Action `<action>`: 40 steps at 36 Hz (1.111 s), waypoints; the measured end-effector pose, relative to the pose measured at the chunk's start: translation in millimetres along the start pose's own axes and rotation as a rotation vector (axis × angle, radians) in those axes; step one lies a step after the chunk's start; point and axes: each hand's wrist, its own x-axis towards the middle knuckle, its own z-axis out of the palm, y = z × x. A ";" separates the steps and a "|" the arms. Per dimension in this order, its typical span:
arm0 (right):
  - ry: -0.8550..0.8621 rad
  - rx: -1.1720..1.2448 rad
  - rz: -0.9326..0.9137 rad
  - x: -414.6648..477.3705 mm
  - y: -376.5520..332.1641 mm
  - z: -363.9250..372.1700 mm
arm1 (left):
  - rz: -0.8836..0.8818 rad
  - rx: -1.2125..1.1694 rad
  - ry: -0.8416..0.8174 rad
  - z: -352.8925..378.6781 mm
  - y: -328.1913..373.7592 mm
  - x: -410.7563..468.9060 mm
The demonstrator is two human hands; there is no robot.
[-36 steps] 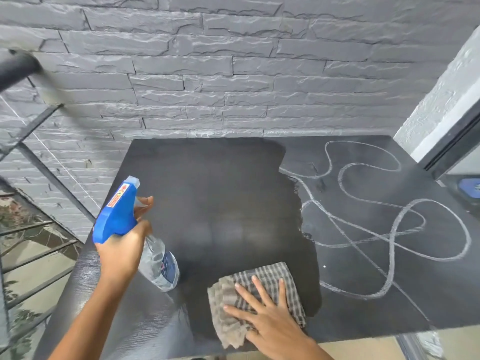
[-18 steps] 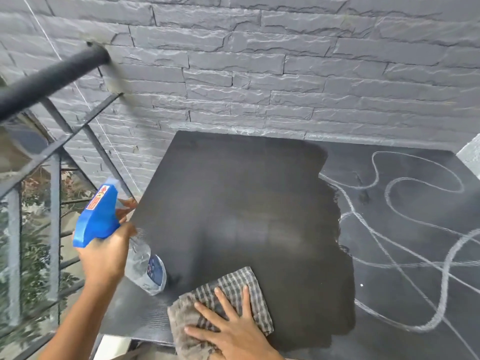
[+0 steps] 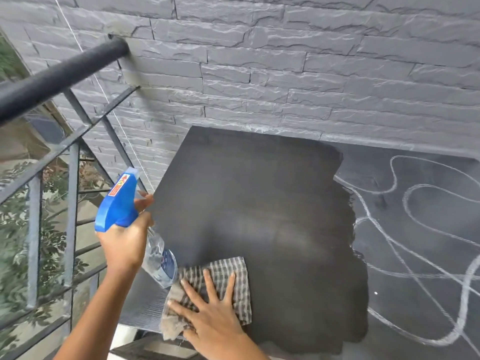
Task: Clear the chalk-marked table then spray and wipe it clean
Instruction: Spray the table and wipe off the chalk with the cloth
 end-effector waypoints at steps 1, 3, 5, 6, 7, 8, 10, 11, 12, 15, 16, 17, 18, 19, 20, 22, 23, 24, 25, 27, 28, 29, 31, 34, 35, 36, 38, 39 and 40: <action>-0.023 -0.034 -0.025 -6.7 2.0 4.5 | 0.001 0.003 0.000 -0.7 -0.8 0.9; -0.003 -0.135 -0.011 -23.7 13.3 17.6 | 0.003 0.016 0.003 -1.0 -3.4 1.9; 0.048 -0.182 -0.022 -38.8 28.9 31.0 | 0.010 0.027 0.003 -0.6 -5.1 2.2; 0.062 -0.180 -0.026 -45.3 37.1 35.5 | 0.017 0.022 0.001 0.2 -4.6 1.2; 0.084 -0.176 -0.016 -50.4 43.7 35.7 | 0.023 0.014 0.002 0.5 -3.1 0.1; 0.090 -0.167 0.019 -54.0 46.9 34.1 | 0.030 0.016 0.005 -0.4 -2.1 -1.0; 0.070 -0.135 0.105 -56.0 49.7 24.5 | 0.030 0.011 0.009 2.6 0.5 -2.0; 0.067 -0.113 0.131 -53.2 47.8 20.9 | 0.026 -0.003 0.013 3.6 1.4 -1.9; 0.057 -0.097 0.153 -48.4 43.6 19.0 | 0.026 -0.018 0.013 4.6 3.2 -2.7; 0.065 -0.070 0.110 -30.5 22.1 10.0 | 0.020 -0.010 0.011 6.0 5.8 -4.7; 0.052 -0.055 0.045 -24.0 14.9 7.7 | 0.023 -0.008 0.013 7.1 6.9 -4.9; 0.045 -0.046 -0.022 -17.3 5.7 7.6 | 0.031 -0.009 0.014 7.0 8.6 -5.3; 0.039 -0.029 -0.071 -13.7 -2.6 8.9 | 0.040 -0.005 0.010 6.9 9.5 -6.0; 0.047 -0.012 -0.106 -12.3 -8.7 7.7 | 0.037 -0.004 0.009 8.4 10.0 -5.8; 0.044 -0.016 -0.138 -12.7 -15.5 7.6 | 0.029 0.005 0.007 5.8 9.0 -5.9; 0.031 -0.025 -0.160 -17.6 -13.2 8.6 | 0.015 0.018 0.020 5.0 9.3 -5.4; 0.039 -0.023 -0.165 -22.4 -8.4 9.1 | 0.012 0.020 0.024 4.3 9.4 -5.5; 0.040 -0.030 -0.177 -28.7 -1.8 10.5 | 0.016 0.020 0.026 4.1 10.0 -6.2; 0.008 -0.055 -0.184 -35.3 5.8 12.6 | 0.014 0.021 0.029 4.1 10.2 -7.0; -0.023 -0.134 -0.093 -45.3 18.7 15.2 | 0.005 0.026 0.025 3.7 10.2 -6.7; -0.025 -0.151 -0.017 -48.5 23.3 15.0 | 0.005 0.022 0.020 3.5 9.8 -6.3; 0.005 -0.150 0.044 -49.4 26.7 15.2 | 0.009 0.021 0.016 3.2 10.2 -6.6; 0.033 -0.058 0.117 -43.0 29.7 6.5 | 0.017 0.025 0.015 2.9 12.4 -7.8; 0.064 0.074 0.165 -16.4 13.6 1.7 | 0.012 0.016 0.029 3.8 14.4 -8.0; 0.061 0.068 0.139 -10.4 3.1 1.3 | 0.008 0.012 0.027 4.1 14.5 -7.9; 0.043 0.060 0.109 -6.3 -6.1 1.5 | 0.005 0.009 0.020 4.2 15.0 -8.3; 0.010 0.001 0.035 -7.5 -17.7 7.0 | -0.017 -0.011 0.009 2.7 15.0 -8.1; 0.016 -0.040 0.009 -12.2 -18.7 11.7 | -0.026 -0.016 0.009 2.1 14.9 -8.2; 0.037 -0.087 0.013 -17.4 -17.3 16.2 | -0.029 -0.012 0.007 1.4 14.4 -8.1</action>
